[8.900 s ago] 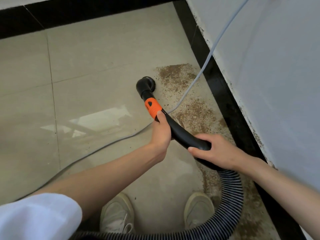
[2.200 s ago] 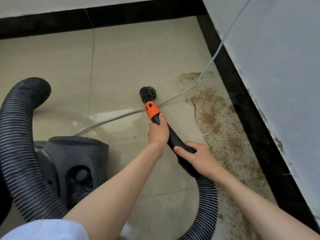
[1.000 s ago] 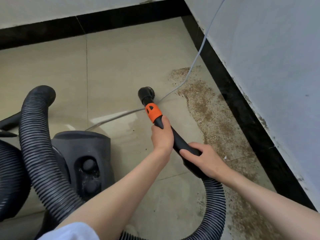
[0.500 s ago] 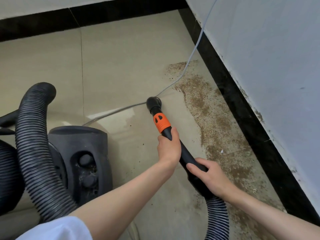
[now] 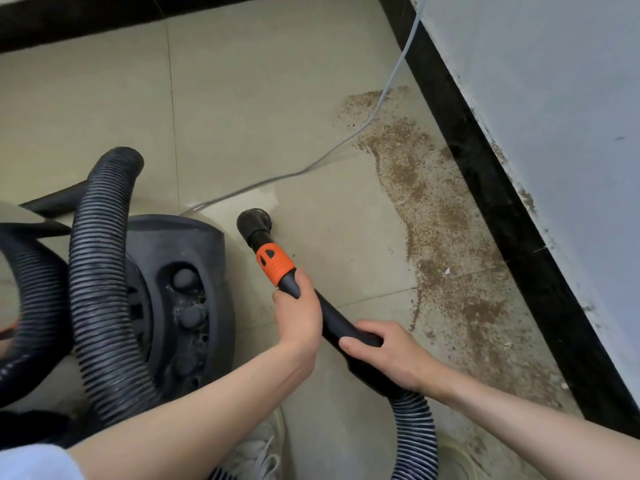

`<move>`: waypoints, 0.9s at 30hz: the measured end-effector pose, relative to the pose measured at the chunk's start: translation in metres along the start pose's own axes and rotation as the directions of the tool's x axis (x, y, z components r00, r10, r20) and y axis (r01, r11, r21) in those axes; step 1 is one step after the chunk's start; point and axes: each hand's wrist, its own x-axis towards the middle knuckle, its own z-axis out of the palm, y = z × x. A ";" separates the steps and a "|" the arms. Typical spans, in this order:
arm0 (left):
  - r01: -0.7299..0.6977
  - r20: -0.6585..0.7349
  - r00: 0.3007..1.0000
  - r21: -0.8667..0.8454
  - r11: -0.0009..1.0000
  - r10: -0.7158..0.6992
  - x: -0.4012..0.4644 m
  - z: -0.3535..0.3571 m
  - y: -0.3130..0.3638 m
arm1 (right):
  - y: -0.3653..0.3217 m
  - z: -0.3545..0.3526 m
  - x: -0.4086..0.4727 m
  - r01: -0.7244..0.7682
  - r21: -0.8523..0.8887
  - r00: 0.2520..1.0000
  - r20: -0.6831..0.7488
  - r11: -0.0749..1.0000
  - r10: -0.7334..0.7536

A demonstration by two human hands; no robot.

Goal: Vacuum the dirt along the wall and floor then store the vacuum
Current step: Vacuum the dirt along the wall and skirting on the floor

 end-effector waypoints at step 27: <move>-0.169 0.299 0.938 -0.049 0.984 0.176 0.051 0.122 0.099 | -0.025 -0.108 0.061 0.024 -0.157 0.915 -0.395 0.987 -0.085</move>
